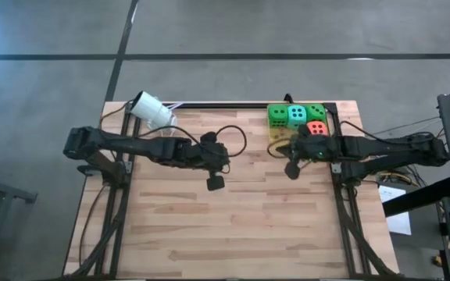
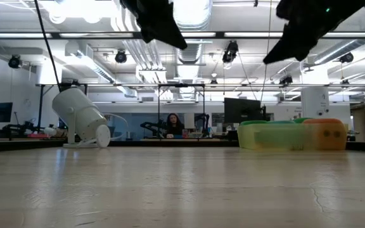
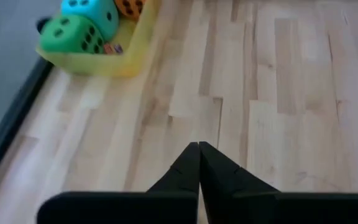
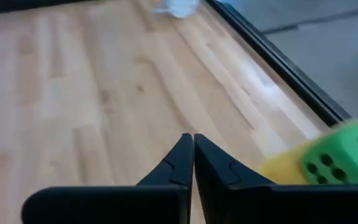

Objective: Pick & Place Dice
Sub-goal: Return to Home Position

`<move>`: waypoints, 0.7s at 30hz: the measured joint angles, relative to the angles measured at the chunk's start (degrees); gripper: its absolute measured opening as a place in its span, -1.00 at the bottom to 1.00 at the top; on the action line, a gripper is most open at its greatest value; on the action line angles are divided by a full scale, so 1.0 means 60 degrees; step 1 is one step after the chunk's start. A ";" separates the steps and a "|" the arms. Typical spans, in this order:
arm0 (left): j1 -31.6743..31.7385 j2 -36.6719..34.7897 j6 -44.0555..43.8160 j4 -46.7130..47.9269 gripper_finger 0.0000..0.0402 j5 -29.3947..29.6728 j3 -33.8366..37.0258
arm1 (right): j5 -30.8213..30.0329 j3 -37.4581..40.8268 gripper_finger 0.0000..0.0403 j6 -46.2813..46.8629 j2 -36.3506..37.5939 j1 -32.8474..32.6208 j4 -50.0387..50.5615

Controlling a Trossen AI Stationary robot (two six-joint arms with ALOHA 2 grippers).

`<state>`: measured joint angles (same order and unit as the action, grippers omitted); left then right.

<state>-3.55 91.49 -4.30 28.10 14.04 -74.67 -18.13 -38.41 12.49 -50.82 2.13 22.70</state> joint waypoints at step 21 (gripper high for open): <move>-0.0009 -0.5246 0.0722 -0.3711 -0.98 -0.0373 0.5066 | 0.0020 0.0857 -0.96 -0.1076 0.2692 -0.3767 -0.0856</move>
<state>-3.60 60.01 0.03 5.84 11.80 -44.28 -18.01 -33.27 6.04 -34.67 -20.48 17.56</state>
